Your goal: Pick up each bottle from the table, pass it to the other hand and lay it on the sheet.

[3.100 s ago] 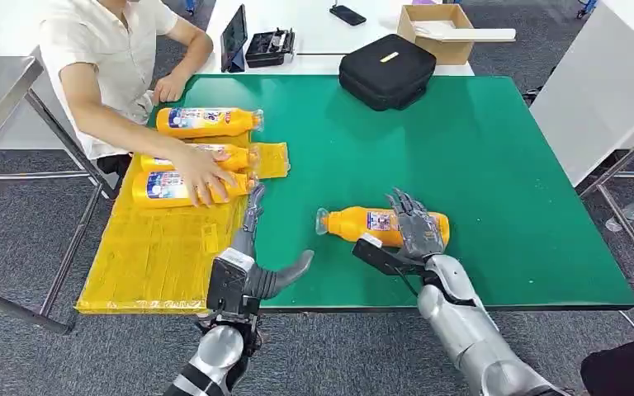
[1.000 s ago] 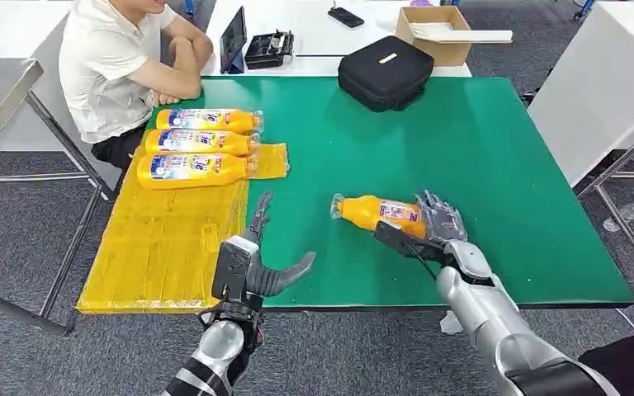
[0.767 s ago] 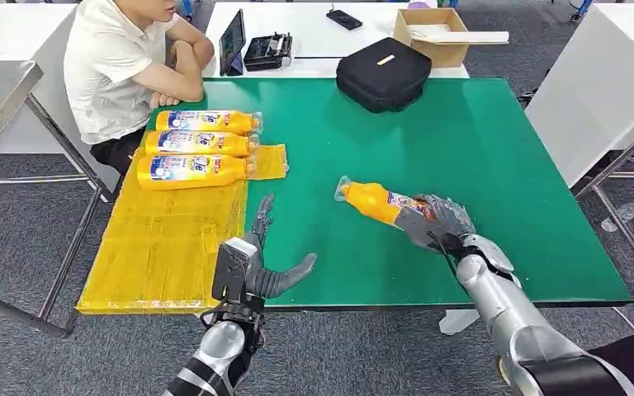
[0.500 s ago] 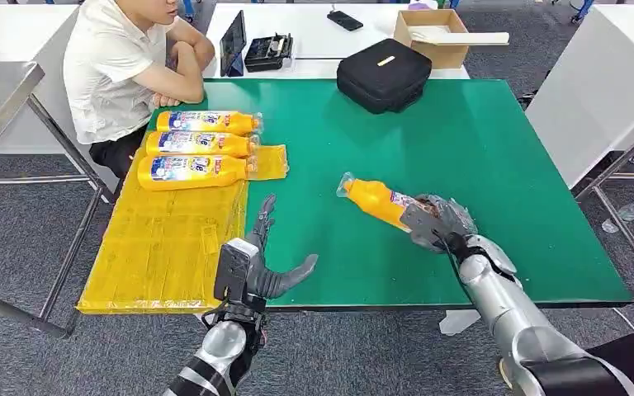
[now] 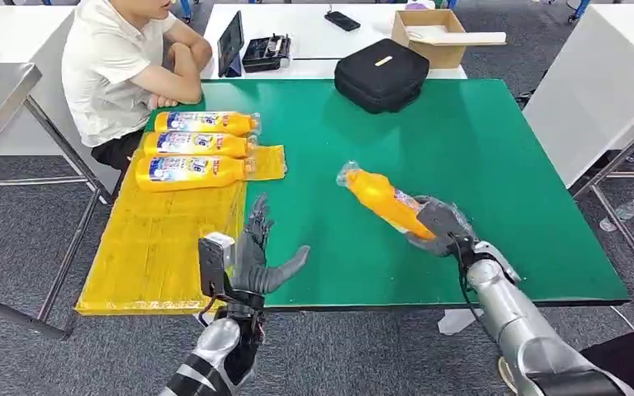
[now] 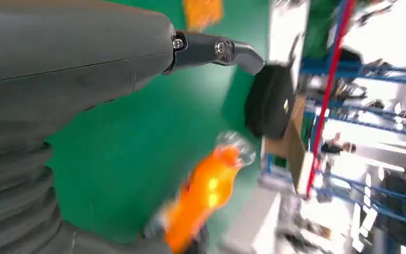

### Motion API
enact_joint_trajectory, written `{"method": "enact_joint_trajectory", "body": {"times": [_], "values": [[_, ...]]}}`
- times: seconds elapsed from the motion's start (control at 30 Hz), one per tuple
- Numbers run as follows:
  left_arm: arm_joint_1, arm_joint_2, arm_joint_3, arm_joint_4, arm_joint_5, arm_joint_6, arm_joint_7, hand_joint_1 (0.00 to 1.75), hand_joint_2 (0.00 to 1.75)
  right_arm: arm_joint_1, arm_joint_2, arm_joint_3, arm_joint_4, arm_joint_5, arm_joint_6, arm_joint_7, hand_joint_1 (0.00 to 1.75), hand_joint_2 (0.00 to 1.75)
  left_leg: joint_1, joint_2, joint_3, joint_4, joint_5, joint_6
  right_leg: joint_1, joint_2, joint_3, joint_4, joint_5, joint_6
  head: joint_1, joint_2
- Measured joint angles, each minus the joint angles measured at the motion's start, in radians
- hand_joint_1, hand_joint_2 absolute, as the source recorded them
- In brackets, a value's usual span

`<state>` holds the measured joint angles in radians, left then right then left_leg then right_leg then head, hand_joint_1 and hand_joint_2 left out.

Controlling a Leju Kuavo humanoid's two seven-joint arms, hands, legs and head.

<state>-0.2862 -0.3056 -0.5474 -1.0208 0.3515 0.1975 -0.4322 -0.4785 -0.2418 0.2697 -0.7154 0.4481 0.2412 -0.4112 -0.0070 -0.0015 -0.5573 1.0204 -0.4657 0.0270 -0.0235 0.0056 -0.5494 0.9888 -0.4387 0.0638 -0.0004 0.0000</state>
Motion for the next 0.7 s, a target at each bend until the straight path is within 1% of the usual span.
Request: {"method": "enact_joint_trajectory", "body": {"times": [0.1, 0.2, 0.27, 0.43, 0.57, 0.7], "values": [[-0.001, -0.002, 0.012, 0.008, 0.072, -0.034, -0.015, 0.00, 1.75, 0.020, 0.022, 0.017, -0.064, -0.056, 0.020, -0.012, 1.75, 1.75, 0.000, -0.001, -0.003, 0.000, 0.001, 0.000, 0.000, 0.000, -0.003, 0.000, 0.002, -0.002, 0.000, 0.000], [-0.001, -0.002, 0.025, 0.015, 0.125, -0.068, -0.030, 0.00, 1.75, 0.028, 0.038, 0.050, -0.146, -0.167, 0.083, -0.010, 1.75, 1.75, 0.001, -0.003, -0.011, 0.000, 0.005, -0.001, 0.000, -0.003, -0.010, 0.002, 0.002, -0.002, -0.001, 0.000], [-0.002, -0.002, 0.031, 0.024, 0.143, -0.071, -0.029, 0.00, 1.75, 0.021, 0.039, 0.071, -0.186, -0.206, 0.105, -0.007, 1.75, 1.75, 0.001, -0.004, -0.012, 0.000, 0.005, -0.002, 0.000, -0.004, -0.010, 0.002, 0.002, -0.002, 0.000, 0.000], [-0.025, -0.008, 0.043, 0.068, 0.187, -0.099, -0.008, 0.00, 1.75, -0.009, 0.037, 0.119, -0.230, -0.230, 0.122, -0.011, 1.75, 1.75, 0.000, -0.004, -0.014, 0.000, 0.005, -0.002, 0.000, -0.005, -0.012, 0.002, 0.002, -0.002, 0.000, 0.000], [-0.049, -0.016, 0.058, 0.118, 0.228, -0.146, 0.004, 0.00, 1.75, -0.042, 0.038, 0.166, -0.231, -0.255, 0.130, -0.026, 1.75, 1.75, 0.000, -0.005, -0.015, 0.000, 0.005, -0.001, 0.000, -0.005, -0.013, 0.002, 0.002, -0.002, 0.000, 0.000], [-0.060, -0.021, 0.061, 0.145, 0.234, -0.154, 0.005, 0.00, 1.75, -0.058, 0.040, 0.191, -0.231, -0.257, 0.130, -0.027, 1.75, 1.75, 0.000, -0.007, -0.015, 0.000, 0.005, -0.002, 0.000, -0.007, -0.013, 0.002, 0.002, -0.002, 0.000, 0.000]]}}
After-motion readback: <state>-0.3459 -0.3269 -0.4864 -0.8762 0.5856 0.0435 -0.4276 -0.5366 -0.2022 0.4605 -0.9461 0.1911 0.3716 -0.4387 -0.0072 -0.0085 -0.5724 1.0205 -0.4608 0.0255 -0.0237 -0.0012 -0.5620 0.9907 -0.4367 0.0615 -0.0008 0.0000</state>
